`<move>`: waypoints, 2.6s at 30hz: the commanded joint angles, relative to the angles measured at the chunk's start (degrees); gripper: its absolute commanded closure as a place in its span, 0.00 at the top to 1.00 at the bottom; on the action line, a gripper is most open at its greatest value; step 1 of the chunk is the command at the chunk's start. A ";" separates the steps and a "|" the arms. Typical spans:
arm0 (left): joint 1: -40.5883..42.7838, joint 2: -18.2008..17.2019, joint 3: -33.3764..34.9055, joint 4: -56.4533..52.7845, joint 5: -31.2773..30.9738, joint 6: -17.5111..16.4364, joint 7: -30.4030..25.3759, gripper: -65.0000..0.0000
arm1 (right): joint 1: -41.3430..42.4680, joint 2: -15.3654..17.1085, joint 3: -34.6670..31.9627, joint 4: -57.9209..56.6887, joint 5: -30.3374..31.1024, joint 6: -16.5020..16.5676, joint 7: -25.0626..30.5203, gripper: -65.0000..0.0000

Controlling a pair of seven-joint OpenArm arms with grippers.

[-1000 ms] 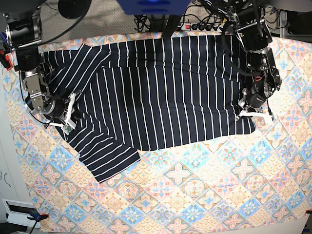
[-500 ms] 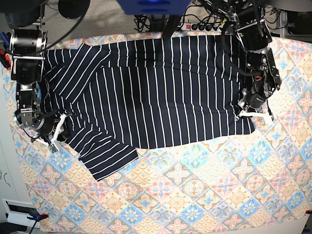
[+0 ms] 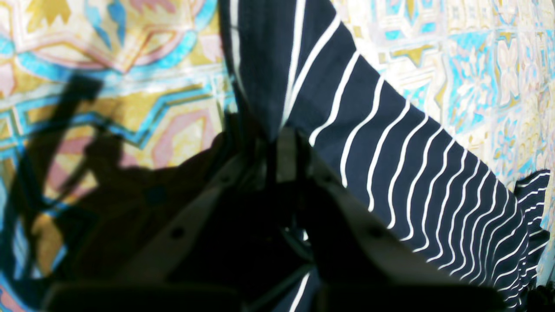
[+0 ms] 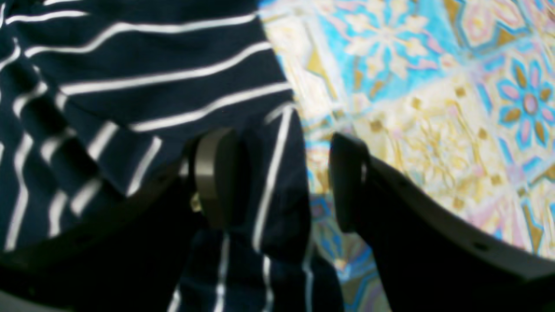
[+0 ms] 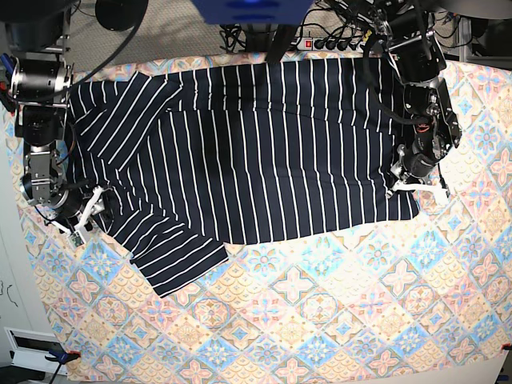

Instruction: Fold the T-shirt properly

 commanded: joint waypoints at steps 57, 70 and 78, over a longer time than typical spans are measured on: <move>0.03 -0.50 -0.11 5.27 -0.10 0.06 0.60 0.00 | 4.71 -0.19 -1.34 -6.76 1.19 0.12 10.45 0.02; 3.64 -0.85 -0.02 10.54 -0.10 -0.03 0.24 0.00 | -14.72 1.21 15.10 26.20 1.28 1.21 -3.79 0.02; 10.32 -0.59 0.07 21.44 -0.10 -0.03 0.60 0.00 | -22.99 1.13 22.49 37.45 1.37 1.21 -9.77 0.02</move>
